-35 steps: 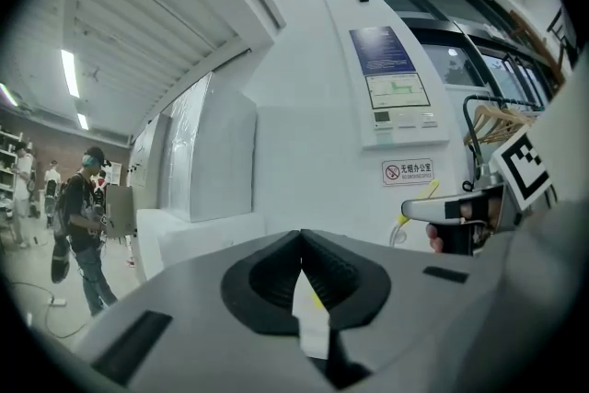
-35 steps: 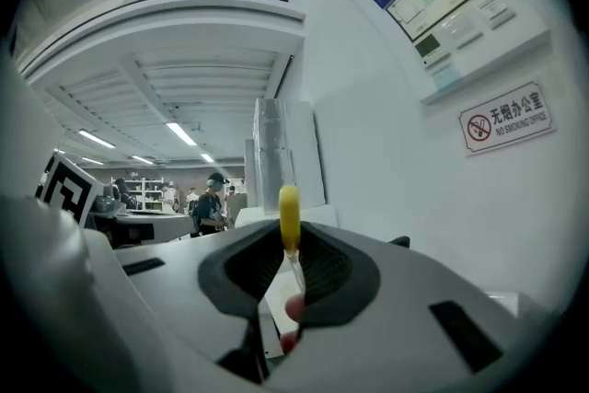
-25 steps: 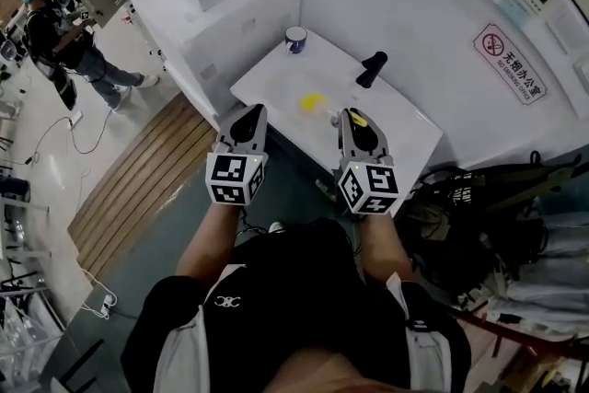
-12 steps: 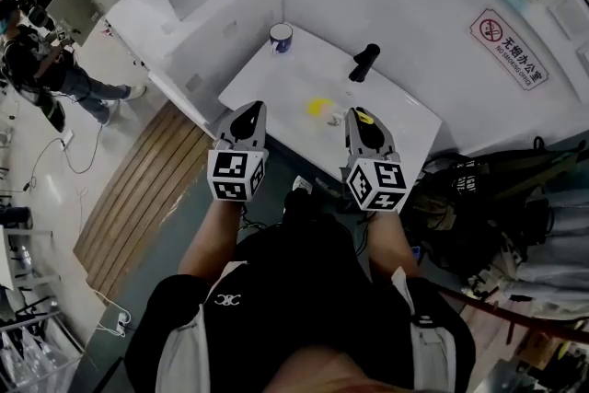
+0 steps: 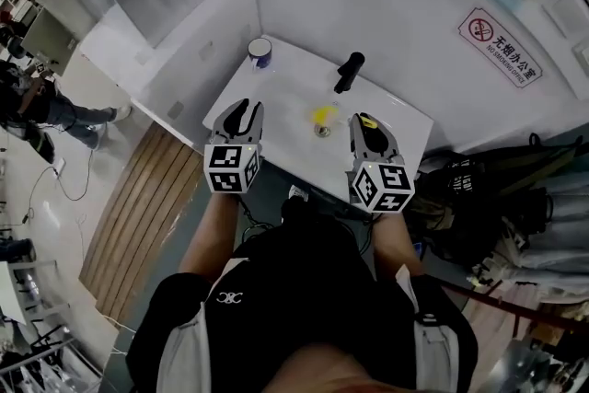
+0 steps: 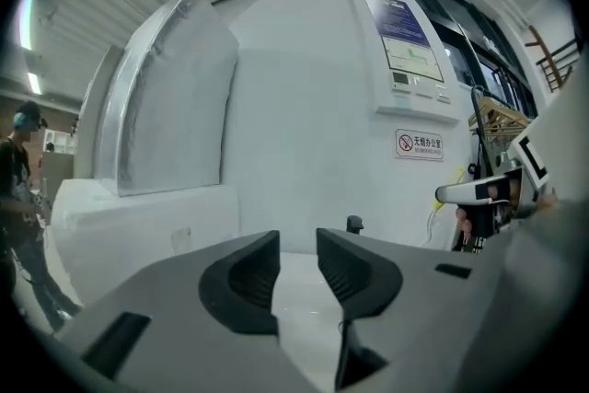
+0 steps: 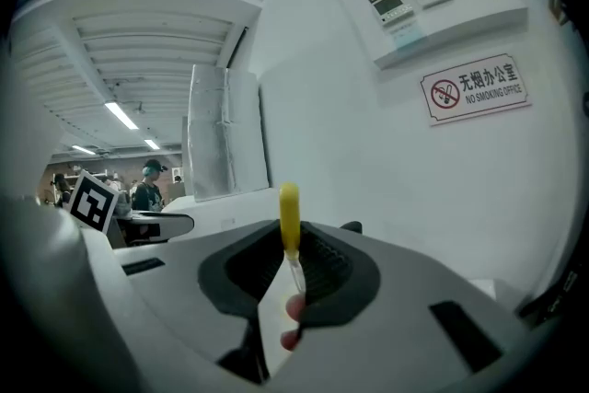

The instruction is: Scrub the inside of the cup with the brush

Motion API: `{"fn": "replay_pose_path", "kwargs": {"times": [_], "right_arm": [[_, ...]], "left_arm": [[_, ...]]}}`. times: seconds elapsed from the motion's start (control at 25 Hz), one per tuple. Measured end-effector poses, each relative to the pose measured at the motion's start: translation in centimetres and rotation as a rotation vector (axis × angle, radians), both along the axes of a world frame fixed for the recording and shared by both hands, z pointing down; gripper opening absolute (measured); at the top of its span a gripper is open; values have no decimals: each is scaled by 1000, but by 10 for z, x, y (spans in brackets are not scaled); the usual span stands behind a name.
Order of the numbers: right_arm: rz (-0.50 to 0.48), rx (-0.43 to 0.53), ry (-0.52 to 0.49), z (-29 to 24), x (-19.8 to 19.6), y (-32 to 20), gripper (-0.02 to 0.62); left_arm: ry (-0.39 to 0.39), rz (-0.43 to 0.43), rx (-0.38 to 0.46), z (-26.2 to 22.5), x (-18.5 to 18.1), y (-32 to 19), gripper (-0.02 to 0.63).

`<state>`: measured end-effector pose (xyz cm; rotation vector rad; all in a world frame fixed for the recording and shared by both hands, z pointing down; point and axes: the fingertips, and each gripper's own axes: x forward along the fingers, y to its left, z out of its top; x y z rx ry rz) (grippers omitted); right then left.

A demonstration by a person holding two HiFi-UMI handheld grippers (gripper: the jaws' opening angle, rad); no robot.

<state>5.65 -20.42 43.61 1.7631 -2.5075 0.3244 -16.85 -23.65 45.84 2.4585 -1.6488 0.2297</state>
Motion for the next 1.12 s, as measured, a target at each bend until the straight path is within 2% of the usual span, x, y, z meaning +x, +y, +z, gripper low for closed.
{"fn": "replay_pose_path", "kwargs": {"times": [0.08,0.16,0.4,0.56,0.76,1.0,1.12], "right_arm": [[11,-17,1,4,8,-6,55],[19,-35,-2,9,17,-12,55],[47,-86,-3,26,41,-27,55],[53,-109,4,38,51,-37,55],[73,-139,7,50,63,-50,55],[106,-179,5,64,81,-66,55],[116,-203,4,73,86,-72,55]], "left_arm": [[0,9,-27,10,-1,-13,169],[-12,6,-48,20,-5,-26,190],[-47,-25,-114,50,-28,-65,207],[-48,-11,-153,70,-39,-94,207],[-59,69,-214,97,-43,-131,207],[-112,231,-295,138,-40,-170,206],[-110,292,-350,156,-41,-187,207]]}}
